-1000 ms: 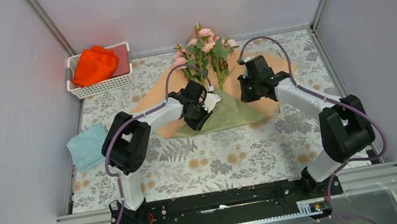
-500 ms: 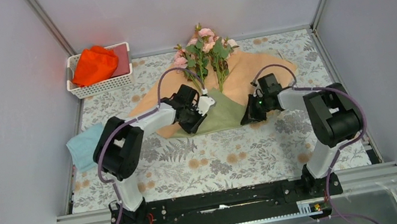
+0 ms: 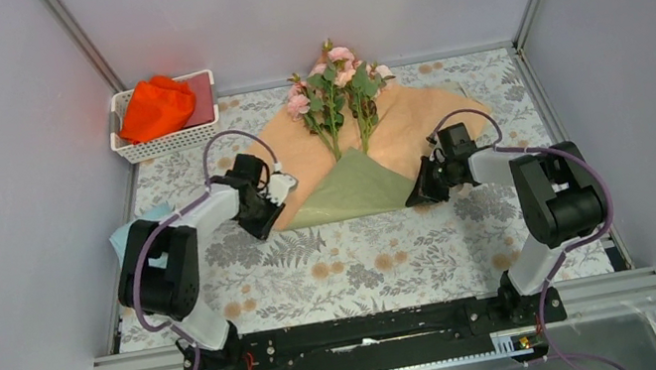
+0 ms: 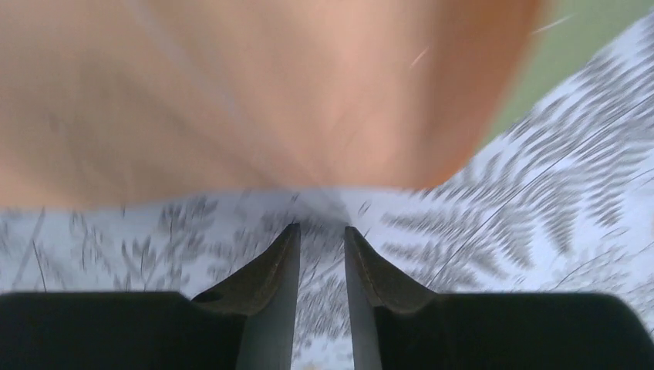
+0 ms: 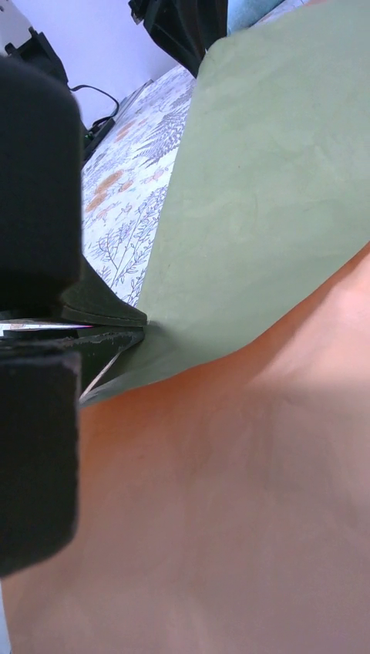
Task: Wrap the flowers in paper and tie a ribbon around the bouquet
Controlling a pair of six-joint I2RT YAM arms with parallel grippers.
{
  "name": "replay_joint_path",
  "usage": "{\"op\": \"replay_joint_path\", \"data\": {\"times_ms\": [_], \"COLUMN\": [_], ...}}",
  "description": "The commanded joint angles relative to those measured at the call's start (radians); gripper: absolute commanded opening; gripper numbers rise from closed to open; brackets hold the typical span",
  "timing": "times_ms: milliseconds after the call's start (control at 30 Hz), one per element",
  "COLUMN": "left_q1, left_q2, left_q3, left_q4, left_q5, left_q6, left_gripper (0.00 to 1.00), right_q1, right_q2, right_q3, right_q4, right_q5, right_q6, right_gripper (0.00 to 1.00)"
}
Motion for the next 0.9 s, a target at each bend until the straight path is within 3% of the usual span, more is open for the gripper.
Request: {"op": "replay_joint_path", "data": {"times_ms": [0,100,267,467,567,700,867], "left_q1": [0.045,-0.019,-0.302,-0.4,-0.401,-0.401,-0.401], "left_q2": [-0.038,-0.023,0.157,0.413,0.446,0.399,0.401], "left_q3": [0.08,0.293,0.523,0.668,0.656,0.504,0.459], "left_q4": [-0.234,-0.272,-0.213,-0.087,-0.085,-0.042,-0.016], "left_q5": [-0.111,-0.072,0.002,0.058,0.039,-0.003,0.017], "left_q6": [0.031,-0.029,-0.111,-0.22,-0.215,-0.177,-0.181], "left_gripper": [0.35,0.36,0.37,0.35,0.35,0.35,0.35], "right_q1": [-0.002,0.003,0.015,0.015,0.014,-0.028,-0.344], "right_q2": [-0.006,-0.015,-0.048,-0.045,-0.05,-0.096,-0.261], "right_q3": [-0.007,0.013,0.017,0.018,0.019,0.009,-0.098], "right_q4": [-0.106,-0.133,-0.125,-0.115,-0.13,-0.151,-0.096], "right_q5": [0.13,0.154,0.168,0.18,0.197,0.234,0.24], "right_q6": [-0.052,-0.069,-0.054,-0.055,-0.066,-0.087,-0.066], "right_gripper": [0.0,0.0,0.0,0.0,0.0,0.0,0.0]}}
